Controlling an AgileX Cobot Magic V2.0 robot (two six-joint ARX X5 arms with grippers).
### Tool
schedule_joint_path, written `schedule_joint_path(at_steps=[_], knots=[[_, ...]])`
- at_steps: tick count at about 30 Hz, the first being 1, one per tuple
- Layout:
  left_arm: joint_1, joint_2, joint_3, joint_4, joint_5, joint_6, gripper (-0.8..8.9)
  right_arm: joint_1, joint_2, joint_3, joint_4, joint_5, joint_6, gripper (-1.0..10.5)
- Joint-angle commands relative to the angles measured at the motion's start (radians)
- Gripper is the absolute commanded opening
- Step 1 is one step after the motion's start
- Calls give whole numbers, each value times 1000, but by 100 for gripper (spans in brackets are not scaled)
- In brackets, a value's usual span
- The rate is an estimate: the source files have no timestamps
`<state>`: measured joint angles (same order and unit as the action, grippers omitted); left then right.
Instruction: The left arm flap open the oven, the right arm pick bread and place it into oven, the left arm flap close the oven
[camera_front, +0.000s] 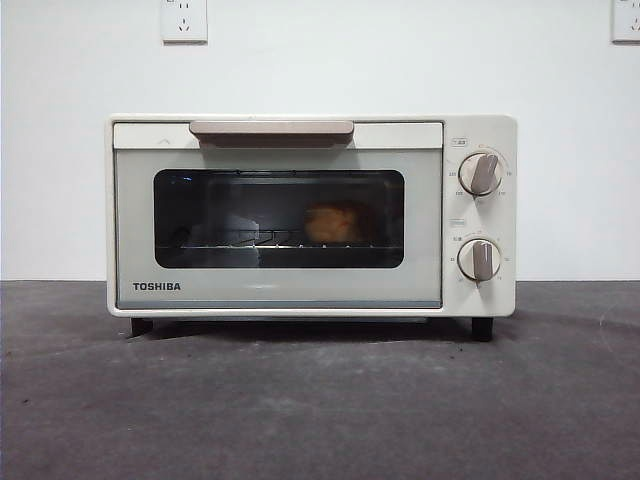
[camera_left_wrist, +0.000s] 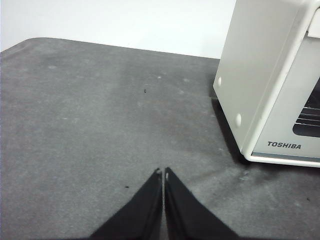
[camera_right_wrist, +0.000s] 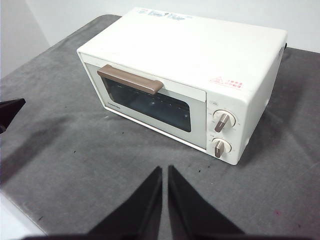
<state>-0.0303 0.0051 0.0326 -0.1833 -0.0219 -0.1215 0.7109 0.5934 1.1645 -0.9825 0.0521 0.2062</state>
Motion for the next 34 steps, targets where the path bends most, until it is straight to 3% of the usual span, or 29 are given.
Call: schedule_joint_path(at_steps=[1, 11, 14, 17, 21, 25, 30, 34], knots=[[1, -2, -21, -4, -5, 8, 10, 7, 5, 20, 11, 1, -1, 16], [1, -2, -21, -4, -5, 8, 10, 5, 2, 19, 18, 6, -4, 16], [1, -2, -21, -4, -5, 8, 10, -45, -9, 13, 18, 48, -6, 16], [1, -2, -21, -4, -5, 8, 10, -166, -19, -41, 39, 57, -10, 16], [1, -2, -21, -4, -5, 8, 10, -376, -79, -222, 180, 45, -34, 16], [1, -2, -21, -4, -5, 8, 10, -536, -198, -491, 402, -38, -95, 16], [1, -2, -21, -4, -5, 8, 10, -649, -364, -794, 649, -86, -135, 16], [1, -2, -21, -4, -5, 8, 10, -700, -482, -952, 718, -86, -140, 16]])
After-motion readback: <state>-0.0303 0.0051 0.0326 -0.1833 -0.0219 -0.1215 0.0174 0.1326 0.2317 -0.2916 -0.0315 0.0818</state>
